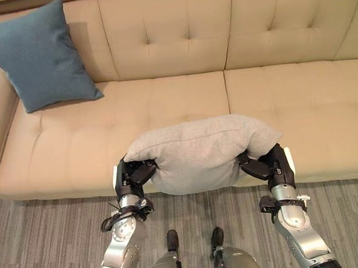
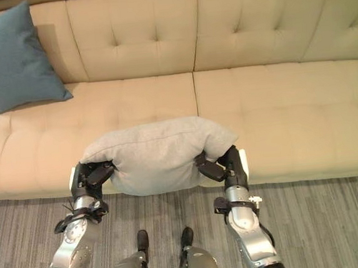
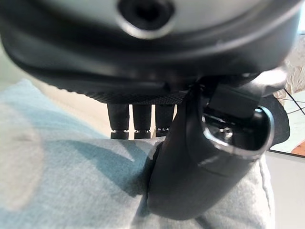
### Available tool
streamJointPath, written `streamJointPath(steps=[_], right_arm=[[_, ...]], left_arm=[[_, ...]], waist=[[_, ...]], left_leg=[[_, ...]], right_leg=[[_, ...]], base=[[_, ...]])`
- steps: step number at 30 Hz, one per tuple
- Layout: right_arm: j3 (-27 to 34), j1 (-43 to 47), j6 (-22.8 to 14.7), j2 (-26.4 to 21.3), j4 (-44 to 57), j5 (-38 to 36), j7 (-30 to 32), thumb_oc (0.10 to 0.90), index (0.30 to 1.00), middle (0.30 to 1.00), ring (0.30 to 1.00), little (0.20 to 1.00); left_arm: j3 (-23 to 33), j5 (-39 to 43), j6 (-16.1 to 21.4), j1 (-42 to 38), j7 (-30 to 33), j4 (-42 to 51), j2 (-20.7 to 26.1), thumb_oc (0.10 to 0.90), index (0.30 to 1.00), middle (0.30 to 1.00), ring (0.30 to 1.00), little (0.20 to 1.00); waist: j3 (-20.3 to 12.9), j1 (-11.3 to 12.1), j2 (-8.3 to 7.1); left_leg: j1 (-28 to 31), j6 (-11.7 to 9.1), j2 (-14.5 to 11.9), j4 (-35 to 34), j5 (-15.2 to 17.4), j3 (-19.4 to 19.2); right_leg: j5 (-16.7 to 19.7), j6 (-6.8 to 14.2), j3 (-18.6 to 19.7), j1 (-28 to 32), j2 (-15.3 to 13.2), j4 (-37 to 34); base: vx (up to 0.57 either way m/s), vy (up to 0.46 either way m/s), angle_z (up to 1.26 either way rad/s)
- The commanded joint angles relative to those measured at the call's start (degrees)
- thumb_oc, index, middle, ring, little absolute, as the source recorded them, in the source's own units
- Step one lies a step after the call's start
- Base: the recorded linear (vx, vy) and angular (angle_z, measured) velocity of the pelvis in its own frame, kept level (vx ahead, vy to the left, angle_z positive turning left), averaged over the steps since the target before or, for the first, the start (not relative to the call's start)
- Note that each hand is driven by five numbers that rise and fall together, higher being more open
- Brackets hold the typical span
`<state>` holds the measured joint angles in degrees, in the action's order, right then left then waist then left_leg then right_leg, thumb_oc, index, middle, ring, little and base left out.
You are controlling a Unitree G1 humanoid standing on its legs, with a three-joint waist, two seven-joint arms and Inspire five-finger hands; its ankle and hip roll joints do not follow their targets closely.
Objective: Pick up all the scattered cushions and arrange them neatly on the sofa.
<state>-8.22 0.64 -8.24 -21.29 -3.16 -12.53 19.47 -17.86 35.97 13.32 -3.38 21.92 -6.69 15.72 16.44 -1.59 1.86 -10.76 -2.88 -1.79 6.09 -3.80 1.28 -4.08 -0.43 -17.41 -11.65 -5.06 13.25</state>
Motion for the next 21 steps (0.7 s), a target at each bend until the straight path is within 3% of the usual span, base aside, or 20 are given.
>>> streamJointPath(steps=[1,3,5,9,13,16,17,19,21], right_arm=[[-3.5,5.9,-8.1,2.6,7.7,-0.2,-2.4,0.400,0.300,0.300,0.300,0.300],[-3.6,5.5,-8.0,2.7,7.9,0.1,-2.6,0.400,0.300,0.300,0.300,0.300],[-4.1,5.8,-7.4,3.5,7.7,0.0,-3.3,0.400,0.300,0.300,0.300,0.300],[-4.9,5.7,-7.1,4.6,9.2,-0.9,-5.1,0.400,0.300,0.300,0.300,0.300],[-5.6,6.0,-7.1,5.4,9.9,-1.2,-5.9,0.400,0.300,0.300,0.300,0.300],[-5.6,6.0,-6.9,5.0,10.1,-0.4,-6.4,0.400,0.300,0.300,0.300,0.300],[-5.5,6.2,-6.9,4.7,10.1,-0.1,-6.4,0.400,0.300,0.300,0.300,0.300],[-5.2,6.5,-6.9,4.5,10.0,-0.1,-6.2,0.400,0.300,0.300,0.300,0.300],[-4.9,7.5,-7.0,3.8,9.7,0.4,-5.6,0.400,0.300,0.300,0.300,0.300]], left_arm=[[-4.8,-3.2,3.5,-5.7,-4.7,4.0,-1.3,0.400,0.300,0.300,0.300,0.300],[-4.7,-3.4,3.3,-5.1,-4.9,4.1,-1.4,0.400,0.300,0.300,0.300,0.300],[-4.5,-4.6,2.9,-3.9,-5.0,4.3,-0.8,0.400,0.300,0.300,0.300,0.300],[-4.3,-5.8,2.2,-2.7,-5.3,5.0,0.5,0.400,0.300,0.300,0.300,0.300],[-4.1,-6.3,2.0,-2.9,-5.2,5.0,1.0,0.400,0.300,0.300,0.300,0.300],[-4.2,-6.6,2.0,-3.0,-5.9,4.8,0.8,0.400,0.300,0.300,0.300,0.300],[-4.4,-6.8,1.9,-3.1,-6.0,4.8,0.6,0.400,0.300,0.300,0.300,0.300],[-4.5,-6.5,2.1,-3.2,-6.2,4.7,0.3,0.400,0.300,0.300,0.300,0.300],[-4.6,-6.0,2.6,-4.2,-6.3,3.9,-0.4,0.400,0.300,0.300,0.300,0.300]], waist=[[-6.0,0.7,-2.63],[-6.7,0.8,-2.58],[-7.8,1.1,-2.62],[-7.9,1.6,-2.69],[-7.1,1.2,-1.85],[-7.4,0.9,-1.47],[-7.6,0.4,-1.67],[-7.3,-0.1,-1.72],[-7.0,-1.1,-2.36]], left_leg=[[-7.5,-0.7,1.9,6.8,5.5,0.3],[-6.6,-0.4,2.0,5.8,5.8,0.5],[-2.8,1.1,2.3,4.2,7.4,-0.3],[3.0,3.8,2.3,1.3,9.0,-3.5],[5.5,5.7,1.8,1.1,10.5,-4.5],[7.5,5.4,1.6,-0.6,11.1,-4.4],[8.0,5.0,1.8,-1.1,11.2,-4.0],[8.7,4.7,1.8,-1.5,11.5,-3.5],[9.4,4.0,2.2,-1.7,12.1,-2.1]], right_leg=[[-4.1,4.1,5.0,3.8,0.0,-1.7],[-3.9,4.4,5.3,4.2,0.1,-2.0],[-3.5,6.2,6.6,5.7,-0.8,-1.0],[0.8,9.4,8.3,4.5,-3.2,8.2],[3.5,10.4,9.5,0.4,-4.1,16.3],[1.9,9.5,9.6,-0.8,-4.5,11.4],[1.5,9.2,10.6,-1.5,-4.3,6.7],[2.0,9.2,11.8,-1.9,-3.7,2.8],[4.9,10.0,15.0,-4.0,-2.6,-3.5]], base=[[0.19,0.150,0.03],[0.22,0.139,-0.36],[0.30,0.249,-0.59],[0.19,0.204,-0.63],[0.13,0.119,-0.40],[0.18,-0.005,-0.15],[0.21,-0.069,-0.13],[0.17,-0.085,-0.06],[0.22,-0.166,0.14]])
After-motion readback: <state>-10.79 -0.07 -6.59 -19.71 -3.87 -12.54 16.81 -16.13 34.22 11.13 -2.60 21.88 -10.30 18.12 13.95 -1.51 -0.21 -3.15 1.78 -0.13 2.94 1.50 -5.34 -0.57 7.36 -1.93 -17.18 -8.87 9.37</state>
